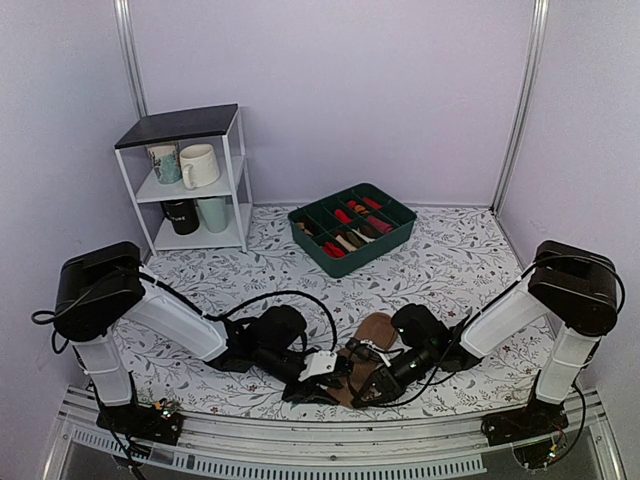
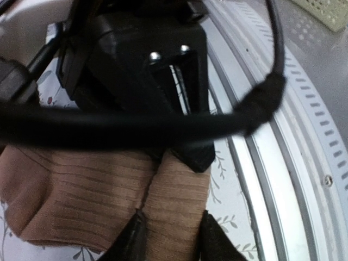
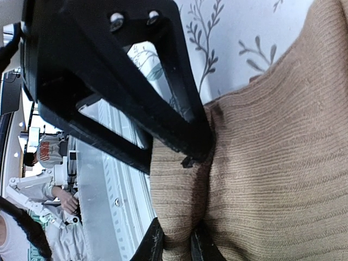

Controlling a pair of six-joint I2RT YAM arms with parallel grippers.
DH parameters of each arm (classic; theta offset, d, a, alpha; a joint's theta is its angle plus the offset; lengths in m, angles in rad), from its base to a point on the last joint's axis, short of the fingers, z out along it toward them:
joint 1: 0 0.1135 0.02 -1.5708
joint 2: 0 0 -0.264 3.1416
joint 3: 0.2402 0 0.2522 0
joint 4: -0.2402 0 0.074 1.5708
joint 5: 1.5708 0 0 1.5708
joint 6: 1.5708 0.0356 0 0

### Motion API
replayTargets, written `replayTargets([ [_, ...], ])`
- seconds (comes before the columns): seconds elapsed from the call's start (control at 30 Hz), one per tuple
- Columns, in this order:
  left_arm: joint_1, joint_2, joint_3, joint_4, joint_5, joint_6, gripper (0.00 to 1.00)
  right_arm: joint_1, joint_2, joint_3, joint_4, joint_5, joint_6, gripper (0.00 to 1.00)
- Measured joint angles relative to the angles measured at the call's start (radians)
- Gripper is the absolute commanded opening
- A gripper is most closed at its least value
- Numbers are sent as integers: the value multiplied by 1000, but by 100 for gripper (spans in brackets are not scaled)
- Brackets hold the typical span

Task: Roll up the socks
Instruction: Roll the sock at the center of the board.

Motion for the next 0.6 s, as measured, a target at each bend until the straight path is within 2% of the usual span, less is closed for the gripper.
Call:
replayTargets([
  [0.07, -3, 8, 10, -5, -2, -2, 21, -1, 0, 0, -8, -11, 2, 13],
  [0.17, -6, 16, 20, -7, -4, -9, 1, -5, 0, 0, -19, -27, 4, 13],
  [0.23, -9, 16, 23, -11, -4, -21, 0, -6, 0, 0, -27, -35, 6, 15],
  [0.3, -10, 17, 26, -15, -3, -23, 0, -6, 0, 0, -31, -39, 8, 24],
  [0.43, -10, 17, 40, -44, 0, -49, 0, -5, -29, 4, -45, -32, 11, 35],
  [0.6, -10, 17, 70, -106, 19, -119, 0, 3, -215, -48, -118, 171, -15, 41],
])
